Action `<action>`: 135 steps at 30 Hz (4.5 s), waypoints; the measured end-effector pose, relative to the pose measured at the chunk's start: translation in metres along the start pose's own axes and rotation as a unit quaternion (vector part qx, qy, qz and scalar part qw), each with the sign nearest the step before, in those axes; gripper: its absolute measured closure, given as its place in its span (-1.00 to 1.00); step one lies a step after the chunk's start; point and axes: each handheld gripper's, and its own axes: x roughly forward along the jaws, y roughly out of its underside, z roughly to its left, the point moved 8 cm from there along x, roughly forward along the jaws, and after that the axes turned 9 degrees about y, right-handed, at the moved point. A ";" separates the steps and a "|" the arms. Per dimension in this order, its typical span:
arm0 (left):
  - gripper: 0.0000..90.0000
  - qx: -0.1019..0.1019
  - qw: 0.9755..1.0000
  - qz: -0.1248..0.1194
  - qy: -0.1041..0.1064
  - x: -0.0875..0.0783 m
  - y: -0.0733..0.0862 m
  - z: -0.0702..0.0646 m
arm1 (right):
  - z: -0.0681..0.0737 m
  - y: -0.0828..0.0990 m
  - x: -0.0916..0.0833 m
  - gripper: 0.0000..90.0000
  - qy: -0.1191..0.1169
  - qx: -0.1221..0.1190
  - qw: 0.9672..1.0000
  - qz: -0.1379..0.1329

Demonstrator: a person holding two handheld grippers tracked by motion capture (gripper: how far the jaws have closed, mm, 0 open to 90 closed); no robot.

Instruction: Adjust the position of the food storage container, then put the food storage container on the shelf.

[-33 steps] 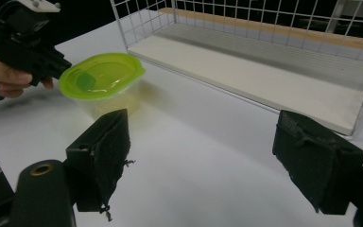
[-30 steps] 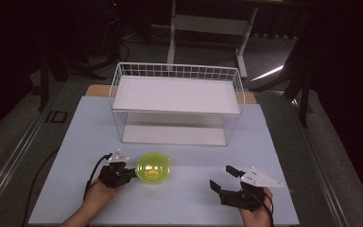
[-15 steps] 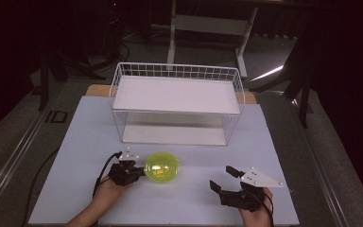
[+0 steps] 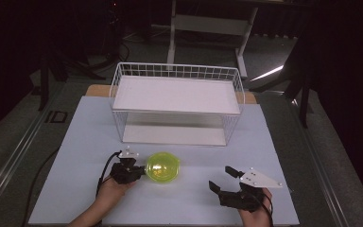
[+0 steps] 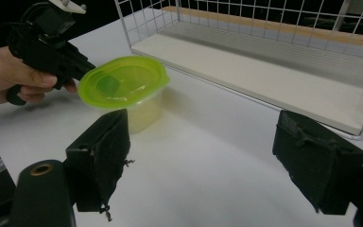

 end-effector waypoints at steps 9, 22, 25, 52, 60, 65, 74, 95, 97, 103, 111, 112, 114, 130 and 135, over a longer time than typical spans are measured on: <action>1.00 0.008 1.000 0.008 0.022 0.017 -0.007 -0.019 | -0.001 0.000 -0.001 -0.57 0.000 0.004 1.000 -0.001; 1.00 0.013 0.999 0.021 0.042 0.031 -0.005 -0.034 | -0.001 0.002 0.001 -0.57 -0.002 -0.001 1.000 0.003; 1.00 0.013 0.999 0.016 0.040 0.030 -0.006 -0.032 | 0.000 0.002 0.002 -0.57 -0.002 -0.002 1.000 0.004; -0.97 0.057 0.991 -0.079 0.097 -0.069 0.009 -0.049 | 0.011 0.004 0.007 -0.57 -0.017 -0.015 1.000 0.015; -0.97 0.085 0.983 -0.116 0.114 -0.085 -0.010 -0.066 | 0.032 -0.006 0.005 -0.57 -0.043 -0.044 0.998 0.016; -0.97 0.095 0.982 -0.118 0.115 -0.084 -0.022 -0.072 | 0.037 -0.016 0.007 -0.56 -0.067 -0.038 0.997 0.016; -0.97 0.073 0.981 -0.109 0.145 -0.066 -0.039 -0.071 | 0.025 -0.028 0.020 -0.56 -0.064 -0.012 0.998 0.026; -0.97 0.031 0.991 -0.059 0.120 -0.020 -0.044 -0.060 | 0.013 -0.025 0.054 -0.63 -0.050 0.030 0.997 0.052; -0.97 0.031 0.990 -0.057 0.121 -0.017 -0.046 -0.061 | 0.014 -0.024 0.059 -0.63 -0.057 0.039 0.996 0.060; -0.97 0.026 0.992 -0.049 0.116 -0.012 -0.051 -0.059 | 0.015 -0.019 0.070 -0.63 -0.070 0.100 0.989 0.087; -0.82 -0.007 0.995 -0.031 0.091 -0.001 -0.045 -0.045 | 0.016 -0.004 0.085 -0.52 -0.059 0.133 0.982 0.116; -0.73 -0.009 0.996 -0.028 0.085 0.000 -0.043 -0.043 | 0.016 -0.002 0.086 -0.51 -0.057 0.135 0.982 0.119; -0.66 -0.019 0.997 -0.021 0.075 0.003 -0.041 -0.041 | 0.016 0.001 0.087 -0.43 -0.060 0.146 0.979 0.129; 0.42 -0.070 0.994 -0.007 0.086 0.004 -0.032 -0.046 | 0.017 0.010 0.088 0.50 -0.063 0.187 0.966 0.166; 0.52 -0.066 0.995 0.006 0.073 0.002 -0.029 -0.053 | 0.023 0.008 0.085 0.61 -0.061 0.171 0.970 0.161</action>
